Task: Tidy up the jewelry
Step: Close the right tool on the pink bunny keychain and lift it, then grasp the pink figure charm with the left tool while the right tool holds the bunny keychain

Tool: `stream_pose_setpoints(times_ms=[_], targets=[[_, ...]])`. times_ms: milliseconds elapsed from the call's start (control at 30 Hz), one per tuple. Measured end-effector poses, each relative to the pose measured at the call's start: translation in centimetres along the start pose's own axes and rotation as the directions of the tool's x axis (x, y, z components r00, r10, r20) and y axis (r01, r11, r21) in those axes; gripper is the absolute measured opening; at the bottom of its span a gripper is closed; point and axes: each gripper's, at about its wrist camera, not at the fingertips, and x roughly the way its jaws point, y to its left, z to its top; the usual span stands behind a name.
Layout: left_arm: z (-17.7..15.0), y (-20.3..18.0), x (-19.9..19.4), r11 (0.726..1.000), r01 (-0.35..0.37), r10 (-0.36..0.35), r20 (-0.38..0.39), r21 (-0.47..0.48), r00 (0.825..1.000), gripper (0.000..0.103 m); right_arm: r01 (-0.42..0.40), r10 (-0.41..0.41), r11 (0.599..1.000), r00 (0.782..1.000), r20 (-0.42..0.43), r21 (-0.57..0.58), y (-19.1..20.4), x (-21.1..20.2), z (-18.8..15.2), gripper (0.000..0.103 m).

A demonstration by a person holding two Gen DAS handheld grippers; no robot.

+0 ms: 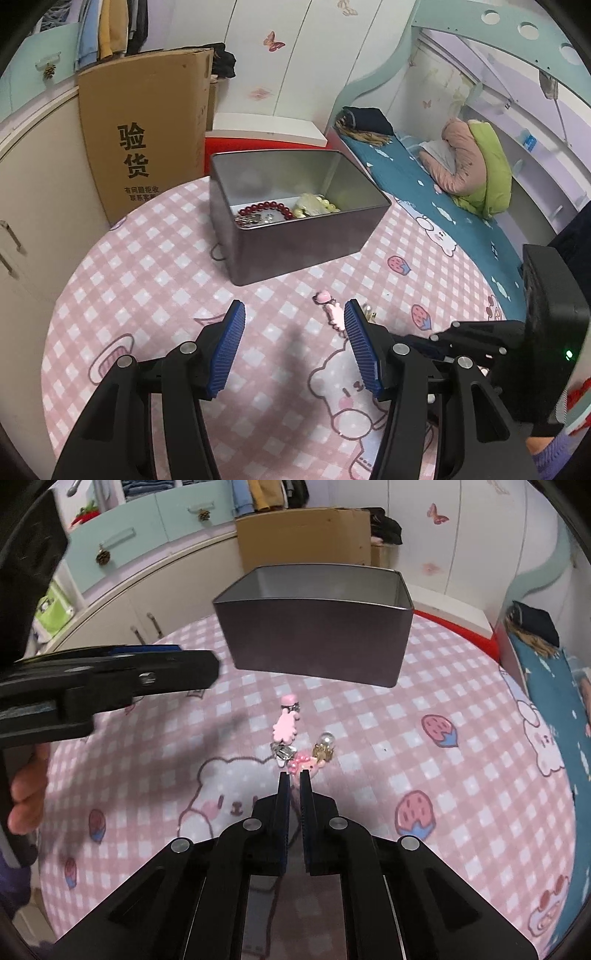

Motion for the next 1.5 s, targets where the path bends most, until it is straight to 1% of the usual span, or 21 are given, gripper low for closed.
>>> stream_pose_setpoints(times_ms=[167, 267, 300, 367, 400, 433, 500, 567, 633, 700, 767, 800, 833, 900, 1133, 1200, 1333, 1500], targets=[[-0.1, 0.4, -0.3, 1.000, 0.004, -0.004, 0.000, -0.006, 1.000, 0.054, 0.006, -0.006, 1.000, 1.000, 0.001, 0.000, 0.3, 0.3, 0.6, 0.008], [-0.2, 0.4, -0.3, 1.000, 0.007, -0.007, -0.004, -0.001, 1.000, 0.057, 0.013, -0.013, 1.000, 1.000, 0.004, 0.002, 0.2, 0.7, 1.0, 0.008], [-0.3, 0.4, -0.2, 1.000, 0.005, -0.005, -0.006, 0.002, 1.000, 0.057, 0.017, -0.017, 1.000, 1.000, 0.004, 0.005, 0.2, 0.8, 1.1, 0.009], [-0.5, 0.4, 0.0, 1.000, 0.007, -0.007, -0.012, 0.010, 1.000, 0.057, 0.023, -0.024, 1.000, 1.000, 0.010, 0.017, 0.2, 0.9, 1.2, 0.042], [-0.6, 0.4, 0.1, 1.000, 0.007, -0.007, -0.017, 0.010, 1.000, 0.057, 0.038, -0.038, 0.999, 0.999, 0.023, 0.017, 0.3, 0.8, 1.3, 0.066], [-0.7, 0.5, 0.2, 1.000, 0.008, -0.008, -0.021, 0.007, 1.000, 0.057, 0.047, -0.047, 0.999, 0.998, 0.036, 0.008, 0.5, 0.7, 1.3, 0.066], [-0.8, 0.6, 0.2, 1.000, 0.009, -0.009, -0.023, 0.005, 1.000, 0.057, 0.030, -0.030, 0.999, 0.999, 0.035, 0.017, 0.5, 0.9, 1.7, 0.066], [-0.9, 0.7, 0.2, 1.000, 0.003, -0.003, -0.024, 0.002, 1.000, 0.057, 0.047, -0.048, 0.999, 0.998, 0.033, 0.013, 0.7, 1.1, 2.0, 0.066], [-1.0, 0.9, 0.1, 1.000, 0.004, -0.004, -0.023, -0.002, 1.000, 0.057, 0.043, -0.044, 0.999, 0.999, 0.032, 0.013, 1.0, 1.4, 2.2, 0.066], [-1.0, 1.2, 0.0, 1.000, 0.002, -0.002, -0.021, -0.007, 1.000, 0.057, 0.055, -0.056, 0.998, 0.998, 0.023, 0.011, 1.2, 1.9, 2.3, 0.064], [-1.0, 1.3, -0.1, 1.000, 0.002, -0.002, -0.022, -0.008, 1.000, 0.057, 0.076, -0.076, 0.997, 0.997, 0.025, 0.004, 1.4, 2.2, 2.3, 0.058], [-1.0, 1.4, -0.1, 1.000, 0.000, -0.001, -0.022, -0.010, 1.000, 0.057, 0.093, -0.093, 0.996, 0.995, 0.027, -0.001, 1.5, 2.2, 2.3, 0.052], [-1.0, 1.5, -0.1, 1.000, 0.000, -0.001, -0.023, -0.012, 1.000, 0.057, 0.091, -0.091, 0.996, 0.995, 0.028, -0.002, 1.5, 2.2, 2.3, 0.043], [-1.0, 1.6, 0.0, 1.000, 0.003, -0.004, -0.028, -0.016, 1.000, 0.057, 0.084, -0.084, 0.996, 0.996, 0.028, 0.008, 1.2, 2.1, 2.4, 0.030], [-1.2, 1.3, 0.6, 1.000, 0.019, -0.020, -0.057, -0.019, 0.998, 0.057, 0.094, -0.094, 0.996, 0.995, 0.033, -0.004, 0.7, 1.2, 1.3, 0.029], [-1.2, 0.9, 0.9, 1.000, 0.021, -0.022, -0.062, -0.015, 0.998, 0.057, 0.098, -0.099, 0.995, 0.995, 0.034, 0.005, -0.2, 0.5, 0.7, 0.029], [-0.8, -0.3, 1.9, 0.999, 0.051, -0.052, -0.078, -0.007, 0.996, 0.057, 0.115, -0.117, 0.992, 0.992, 0.040, 0.047, -2.3, -0.7, -0.5, 0.029], [-0.4, -2.3, 4.0, 0.999, 0.033, -0.029, -0.097, 0.042, 0.995, 0.057, 0.116, -0.120, 0.988, 0.992, 0.041, 0.098, -4.5, -1.7, -1.5, 0.029]])
